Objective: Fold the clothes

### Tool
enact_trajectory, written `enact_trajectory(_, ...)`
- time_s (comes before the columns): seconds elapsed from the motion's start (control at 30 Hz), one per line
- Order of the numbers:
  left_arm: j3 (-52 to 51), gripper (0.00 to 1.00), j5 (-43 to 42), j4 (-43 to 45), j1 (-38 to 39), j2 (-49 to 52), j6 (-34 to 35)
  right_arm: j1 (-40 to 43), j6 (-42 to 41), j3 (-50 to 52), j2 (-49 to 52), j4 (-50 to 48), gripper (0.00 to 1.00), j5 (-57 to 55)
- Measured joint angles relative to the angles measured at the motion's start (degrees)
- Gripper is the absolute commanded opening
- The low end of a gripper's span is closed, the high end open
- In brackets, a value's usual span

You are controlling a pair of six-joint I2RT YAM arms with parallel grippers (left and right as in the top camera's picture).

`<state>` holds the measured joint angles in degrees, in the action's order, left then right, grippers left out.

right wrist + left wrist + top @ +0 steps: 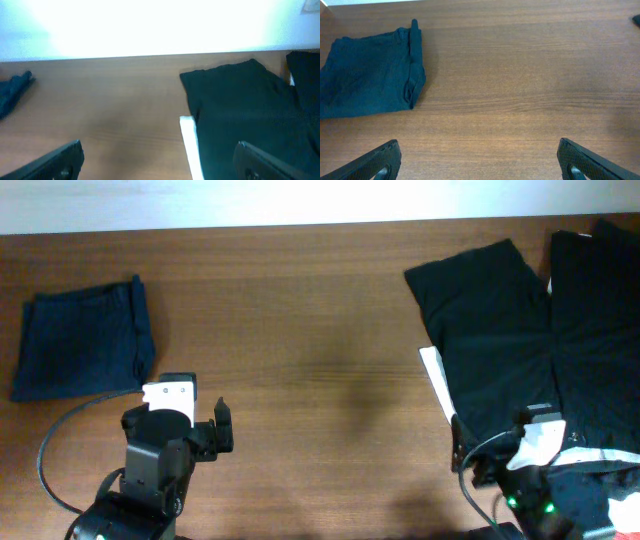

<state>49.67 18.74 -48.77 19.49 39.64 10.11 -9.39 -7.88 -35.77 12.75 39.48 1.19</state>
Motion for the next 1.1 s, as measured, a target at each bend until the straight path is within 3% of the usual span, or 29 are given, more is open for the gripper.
enact_trajectory(0.17,-0.1,0.99,0.0,0.0,0.0,0.0,0.0,0.9,0.4,17.6,-11.5,-17.5,0.99,-0.1)
enact_trajectory(0.47,-0.1,0.99,0.0,0.0,0.0,0.0,0.0,5.7,10.1,32.4,-12.0,-39.8,0.99,1.9)
enact_trajectory(0.6,-0.1,0.99,0.0,0.0,0.0,0.0,0.0,6.0,12.5,35.2,-12.0,-35.6,0.99,2.8)
enact_trajectory(1.1,-0.1,0.99,0.0,0.0,0.0,0.0,0.0,6.0,13.0,35.2,-12.0,-35.6,0.99,2.7)
